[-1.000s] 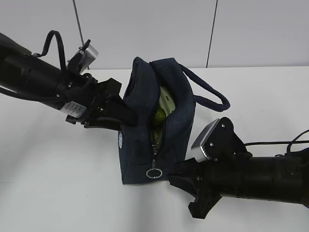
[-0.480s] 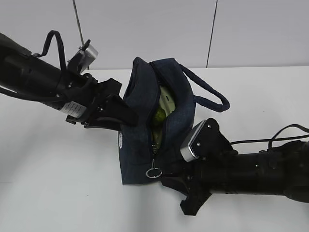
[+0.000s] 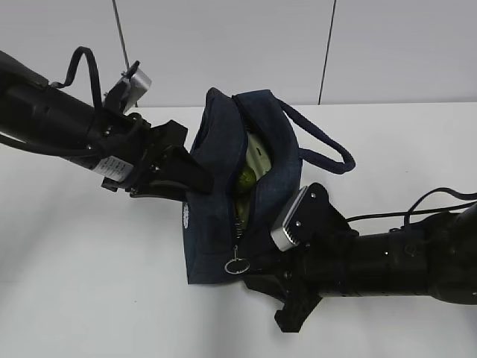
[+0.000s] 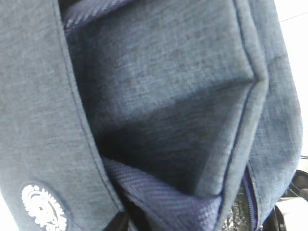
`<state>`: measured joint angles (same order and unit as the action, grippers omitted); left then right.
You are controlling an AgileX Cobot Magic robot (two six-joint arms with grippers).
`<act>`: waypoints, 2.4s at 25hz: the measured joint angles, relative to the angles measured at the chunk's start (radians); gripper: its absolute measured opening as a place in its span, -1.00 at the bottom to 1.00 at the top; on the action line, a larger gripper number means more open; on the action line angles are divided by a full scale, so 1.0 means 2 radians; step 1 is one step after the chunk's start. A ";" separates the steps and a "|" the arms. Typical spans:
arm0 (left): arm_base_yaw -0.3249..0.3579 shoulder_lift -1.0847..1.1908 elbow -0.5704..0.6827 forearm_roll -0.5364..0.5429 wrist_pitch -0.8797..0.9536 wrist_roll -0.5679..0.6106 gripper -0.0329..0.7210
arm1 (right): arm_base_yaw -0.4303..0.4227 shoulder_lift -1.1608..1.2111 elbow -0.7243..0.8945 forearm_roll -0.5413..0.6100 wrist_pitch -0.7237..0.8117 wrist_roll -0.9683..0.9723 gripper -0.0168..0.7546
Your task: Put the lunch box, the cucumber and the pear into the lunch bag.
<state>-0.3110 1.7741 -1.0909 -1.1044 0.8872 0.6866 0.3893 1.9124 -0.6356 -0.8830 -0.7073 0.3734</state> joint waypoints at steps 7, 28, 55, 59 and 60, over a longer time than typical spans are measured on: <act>0.000 0.000 0.000 -0.001 0.000 0.000 -0.28 | 0.000 0.002 0.000 -0.022 -0.009 0.016 -0.39; 0.000 0.000 0.000 -0.001 -0.002 0.002 -0.28 | 0.000 0.003 -0.034 -0.107 -0.014 0.089 -0.39; 0.000 0.000 0.000 -0.002 -0.002 0.002 -0.28 | 0.000 0.026 -0.041 -0.091 -0.039 0.101 -0.90; 0.000 0.000 0.000 -0.002 -0.002 0.002 -0.28 | 0.000 0.026 -0.041 -0.091 -0.040 0.101 -0.96; 0.000 0.000 0.000 -0.002 -0.002 0.002 -0.28 | 0.000 0.026 -0.041 -0.093 -0.041 0.101 -0.96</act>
<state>-0.3110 1.7741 -1.0909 -1.1081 0.8834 0.6908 0.3893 1.9648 -0.7166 -1.0695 -0.7898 0.5754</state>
